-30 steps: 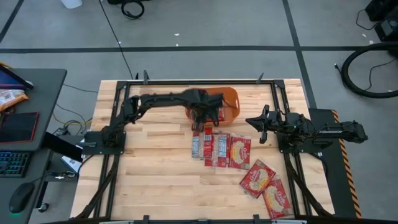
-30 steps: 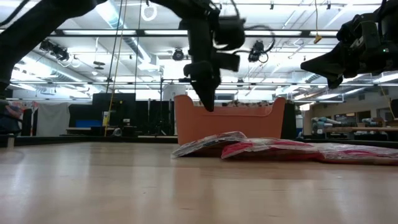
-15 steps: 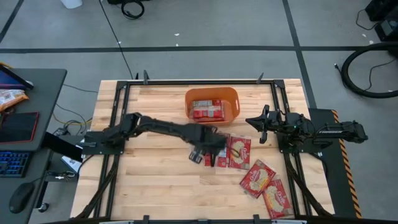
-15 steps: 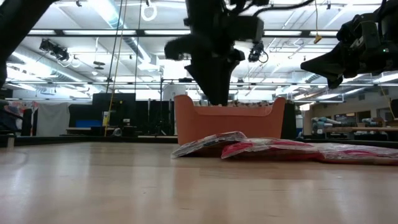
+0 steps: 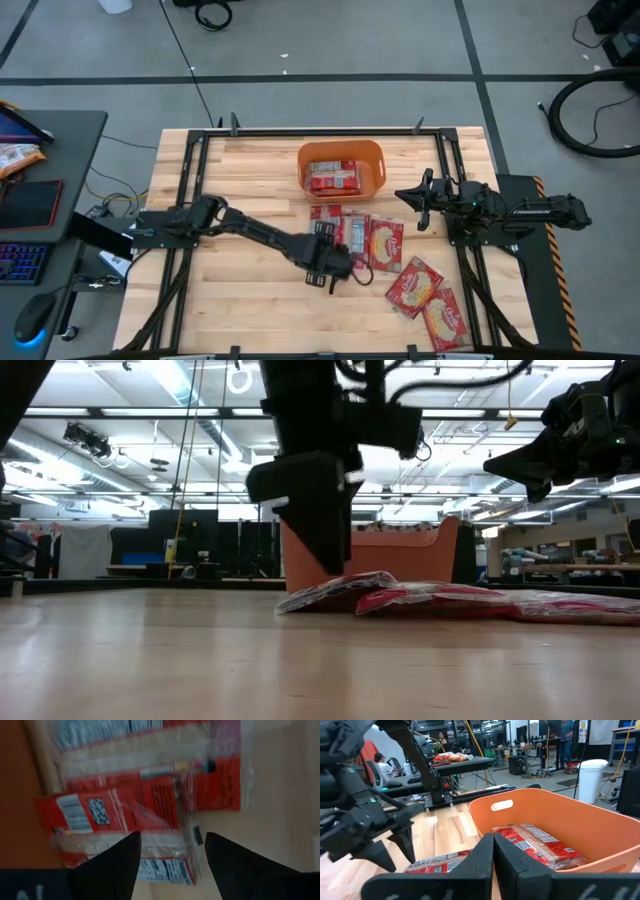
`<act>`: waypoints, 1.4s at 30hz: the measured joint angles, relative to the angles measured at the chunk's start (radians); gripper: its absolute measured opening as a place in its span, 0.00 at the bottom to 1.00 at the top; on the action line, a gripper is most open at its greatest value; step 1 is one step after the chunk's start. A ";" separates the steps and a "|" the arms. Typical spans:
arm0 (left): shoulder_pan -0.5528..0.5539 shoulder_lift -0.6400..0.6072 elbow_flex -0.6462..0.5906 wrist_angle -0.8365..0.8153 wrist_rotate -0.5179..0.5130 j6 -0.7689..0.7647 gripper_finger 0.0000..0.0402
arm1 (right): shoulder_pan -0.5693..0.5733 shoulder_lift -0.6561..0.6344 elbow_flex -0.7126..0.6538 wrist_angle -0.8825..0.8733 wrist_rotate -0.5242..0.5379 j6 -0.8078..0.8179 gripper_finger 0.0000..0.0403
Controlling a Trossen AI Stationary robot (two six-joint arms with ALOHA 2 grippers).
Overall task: Sort popcorn bags into baskets
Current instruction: Put the red popcorn bag into the orange bin
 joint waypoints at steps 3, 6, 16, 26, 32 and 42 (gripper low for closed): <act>-0.024 0.000 -0.014 0.016 -0.059 -0.062 0.56 | 0.000 0.000 0.000 0.000 0.000 0.000 0.04; -0.046 0.000 -0.017 0.031 -0.137 -0.094 0.56 | 0.000 0.000 0.000 0.000 0.000 0.000 0.04; -0.060 -0.001 -0.131 0.194 -0.195 -0.181 0.56 | 0.000 0.000 0.000 0.000 0.000 0.000 0.04; -0.098 -0.001 -0.144 0.199 -0.305 -0.191 0.55 | 0.000 0.000 0.000 0.000 0.000 0.000 0.04; -0.095 -0.001 -0.170 0.230 -0.299 -0.199 0.49 | 0.000 0.000 0.000 0.000 0.000 0.000 0.04; -0.087 -0.003 -0.276 0.325 -0.320 -0.199 0.45 | 0.000 0.000 0.000 0.000 0.000 0.000 0.04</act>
